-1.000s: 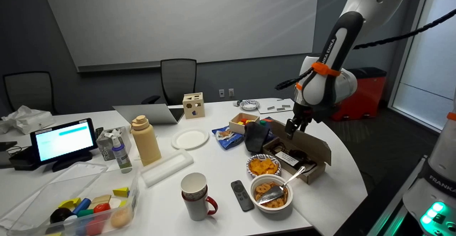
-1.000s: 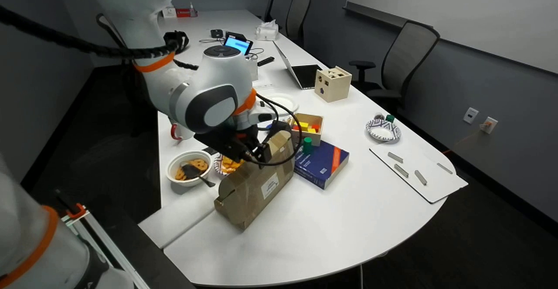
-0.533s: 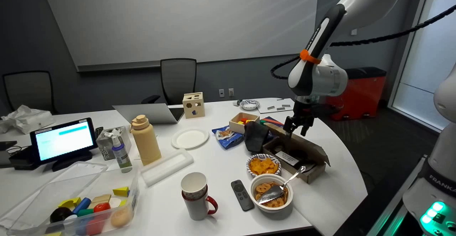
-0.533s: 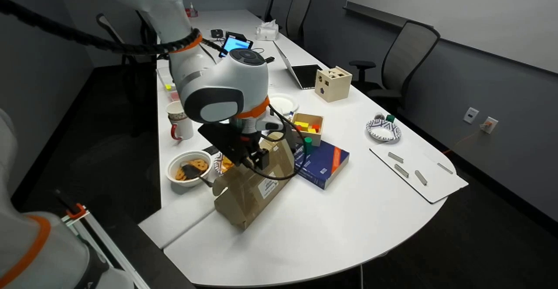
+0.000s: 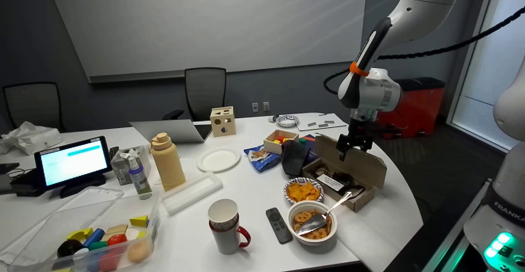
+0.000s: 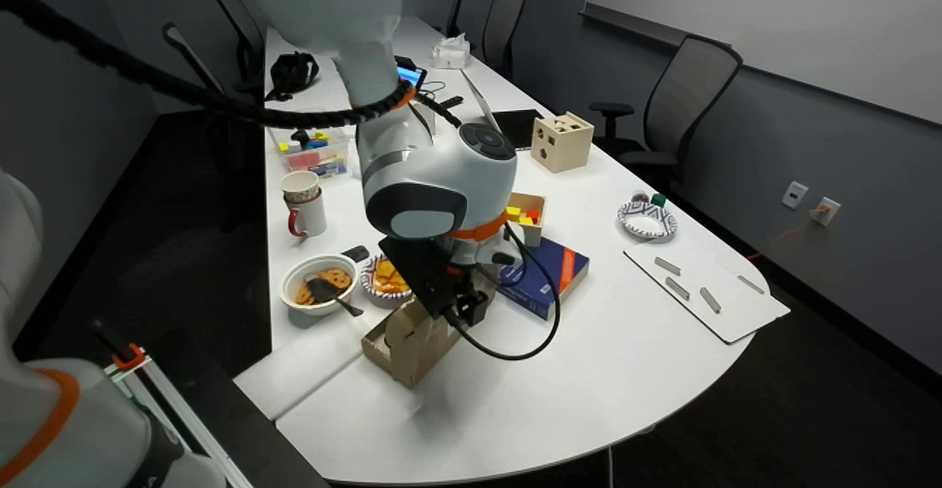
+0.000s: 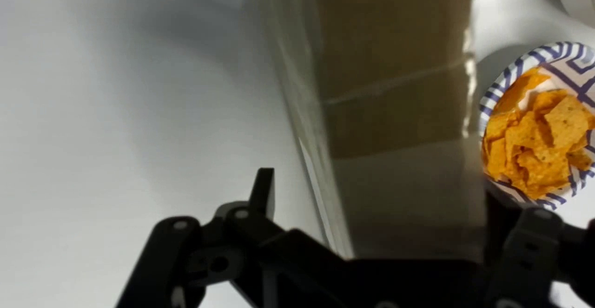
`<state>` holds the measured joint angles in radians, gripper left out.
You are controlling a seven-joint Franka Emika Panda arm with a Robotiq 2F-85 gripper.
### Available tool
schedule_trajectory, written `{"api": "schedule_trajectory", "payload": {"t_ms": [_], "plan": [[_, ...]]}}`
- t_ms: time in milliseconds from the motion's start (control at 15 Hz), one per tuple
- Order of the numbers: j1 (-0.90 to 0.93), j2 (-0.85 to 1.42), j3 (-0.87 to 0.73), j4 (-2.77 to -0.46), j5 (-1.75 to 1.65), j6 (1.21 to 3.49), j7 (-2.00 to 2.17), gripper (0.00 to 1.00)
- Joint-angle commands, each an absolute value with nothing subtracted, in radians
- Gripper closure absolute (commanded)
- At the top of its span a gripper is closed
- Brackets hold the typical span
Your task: Close the brown box.
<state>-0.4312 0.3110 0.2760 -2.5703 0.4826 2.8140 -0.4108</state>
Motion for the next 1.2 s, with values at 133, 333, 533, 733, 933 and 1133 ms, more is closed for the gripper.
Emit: {"api": "schedule_trajectory", "payload": {"t_ms": [133, 333, 533, 733, 933, 1133], "plan": [[-0.436, 0.364, 0.261, -2.456, 0.618, 2.623, -0.44, 0.0], [-0.404, 0.358, 0.233, -2.432, 0.695, 2.546, -0.454, 0.0], [-0.372, 0.355, 0.208, -2.42, 0.77, 2.494, -0.487, 0.0], [-0.33, 0.373, 0.177, -2.416, 0.816, 2.477, -0.516, 0.0], [-0.3, 0.373, 0.166, -2.418, 0.867, 2.458, -0.55, 0.0], [-0.274, 0.368, 0.16, -2.418, 0.921, 2.431, -0.592, 0.0]]}}
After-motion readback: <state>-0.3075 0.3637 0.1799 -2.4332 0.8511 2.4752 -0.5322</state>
